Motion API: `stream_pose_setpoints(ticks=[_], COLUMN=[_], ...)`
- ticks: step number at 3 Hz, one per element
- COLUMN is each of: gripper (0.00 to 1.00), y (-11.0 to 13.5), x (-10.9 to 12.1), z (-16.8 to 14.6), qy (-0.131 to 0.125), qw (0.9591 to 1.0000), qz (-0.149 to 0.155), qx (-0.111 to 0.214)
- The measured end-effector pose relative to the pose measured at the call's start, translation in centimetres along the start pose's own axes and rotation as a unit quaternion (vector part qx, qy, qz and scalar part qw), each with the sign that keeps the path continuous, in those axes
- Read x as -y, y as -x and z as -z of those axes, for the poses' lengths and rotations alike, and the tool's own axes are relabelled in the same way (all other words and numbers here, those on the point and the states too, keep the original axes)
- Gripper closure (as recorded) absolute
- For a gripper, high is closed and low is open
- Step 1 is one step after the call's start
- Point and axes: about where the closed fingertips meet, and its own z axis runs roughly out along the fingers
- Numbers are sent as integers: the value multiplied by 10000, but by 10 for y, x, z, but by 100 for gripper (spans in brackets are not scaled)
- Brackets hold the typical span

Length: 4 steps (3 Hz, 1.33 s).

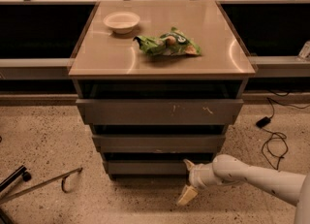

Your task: Open bottom drawer

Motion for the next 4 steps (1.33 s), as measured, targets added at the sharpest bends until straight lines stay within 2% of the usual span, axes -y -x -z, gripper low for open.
stream_pose_setpoints(ticks=[1, 2, 3, 4], gripper=[0, 0, 0, 0], y=[-1, -6, -15, -30], x=[2, 30, 56, 67], z=[-6, -32, -58, -74], qy=[-3, -252, -518, -595], qw=[10000, 9996, 9983, 9969], qz=[-21, -61, -254, -487], qx=[5, -80, -78, -145])
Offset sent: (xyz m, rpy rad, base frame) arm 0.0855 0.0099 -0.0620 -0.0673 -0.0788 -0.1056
